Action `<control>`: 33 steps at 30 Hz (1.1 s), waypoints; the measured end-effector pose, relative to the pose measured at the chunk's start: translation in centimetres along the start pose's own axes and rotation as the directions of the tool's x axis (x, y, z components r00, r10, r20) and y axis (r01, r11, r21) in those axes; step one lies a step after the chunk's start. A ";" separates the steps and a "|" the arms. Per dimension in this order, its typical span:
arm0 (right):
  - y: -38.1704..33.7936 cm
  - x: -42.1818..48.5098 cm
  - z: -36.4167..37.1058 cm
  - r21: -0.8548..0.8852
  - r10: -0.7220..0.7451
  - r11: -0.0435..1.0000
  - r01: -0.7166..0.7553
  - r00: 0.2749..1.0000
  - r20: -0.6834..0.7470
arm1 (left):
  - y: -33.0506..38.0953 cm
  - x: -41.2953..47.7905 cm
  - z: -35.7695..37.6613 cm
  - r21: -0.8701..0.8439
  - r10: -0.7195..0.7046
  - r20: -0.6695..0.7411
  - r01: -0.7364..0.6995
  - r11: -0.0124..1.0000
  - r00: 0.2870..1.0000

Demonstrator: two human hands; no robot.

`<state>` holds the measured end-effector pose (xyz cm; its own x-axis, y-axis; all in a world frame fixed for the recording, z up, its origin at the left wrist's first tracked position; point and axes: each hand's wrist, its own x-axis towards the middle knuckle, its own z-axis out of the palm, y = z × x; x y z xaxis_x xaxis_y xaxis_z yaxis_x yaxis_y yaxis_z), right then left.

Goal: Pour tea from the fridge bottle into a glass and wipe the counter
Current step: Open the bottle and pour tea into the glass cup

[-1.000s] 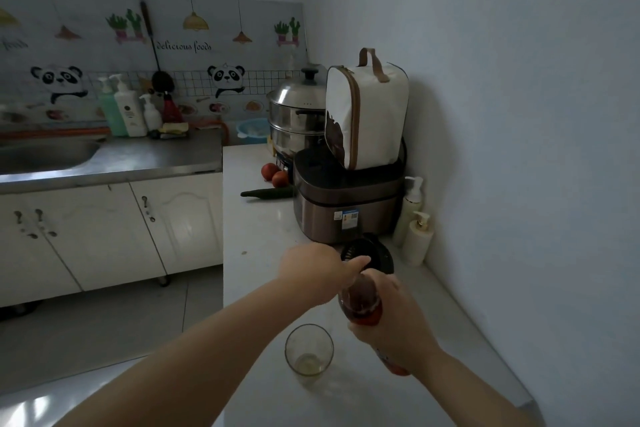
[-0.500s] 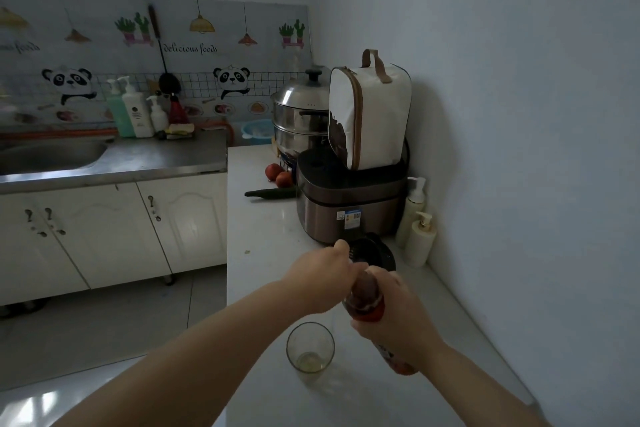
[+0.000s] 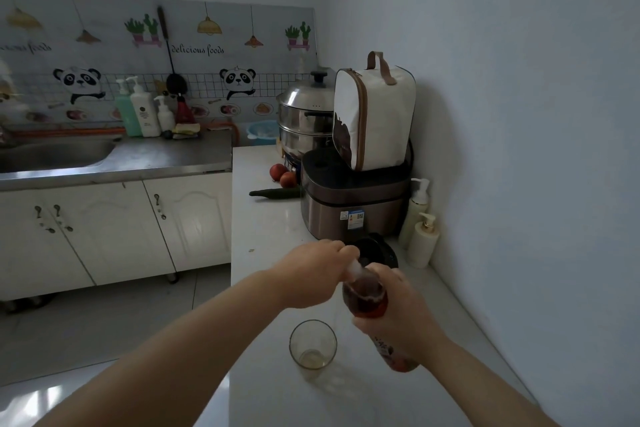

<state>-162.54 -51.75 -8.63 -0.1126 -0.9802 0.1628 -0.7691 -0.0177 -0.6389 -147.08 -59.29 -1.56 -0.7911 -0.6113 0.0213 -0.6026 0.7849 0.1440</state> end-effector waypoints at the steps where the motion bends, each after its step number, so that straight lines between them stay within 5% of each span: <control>1: -0.1 0.0 0.1 0.003 0.001 1.000 -0.001 1.000 -0.003 | 0.1 0.1 0.0 0.003 -0.005 -0.022 0.005 1.000 1.000; 8: -0.3 0.0 0.6 -0.030 0.010 0.999 -0.010 1.000 -0.011 | 1.3 0.2 -0.7 0.304 0.013 0.108 -0.045 0.952 0.994; 12: -0.2 0.2 0.5 -0.021 0.013 1.000 -0.013 1.000 0.005 | 0.6 0.2 -0.3 0.228 0.055 0.111 -0.080 0.970 0.992; 15: -0.2 0.3 0.3 -0.026 -0.012 1.000 0.013 1.000 0.012 | 0.0 -0.1 -0.3 -0.044 -0.023 0.065 0.026 0.999 0.998; 21: -0.3 0.4 0.5 0.011 -0.021 1.000 0.021 1.000 -0.020 | 0.5 0.4 -0.3 -0.061 -0.073 0.043 0.075 0.995 0.996; 29: 0.1 0.6 0.7 -0.028 0.004 1.000 -0.004 1.000 -0.001 | 0.5 0.5 -0.4 0.251 0.002 0.134 -0.036 0.967 0.991; 33: 0.1 0.6 0.7 -0.037 -0.010 0.999 0.010 1.000 -0.004 | 0.3 0.1 -0.2 -0.183 -0.090 0.061 0.100 0.978 0.994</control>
<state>-162.27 -52.45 -9.12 -0.1074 -0.9792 0.1722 -0.7928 -0.0202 -0.6092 -147.28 -59.16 -1.29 -0.7383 -0.6725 -0.0519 -0.6493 0.6878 0.3244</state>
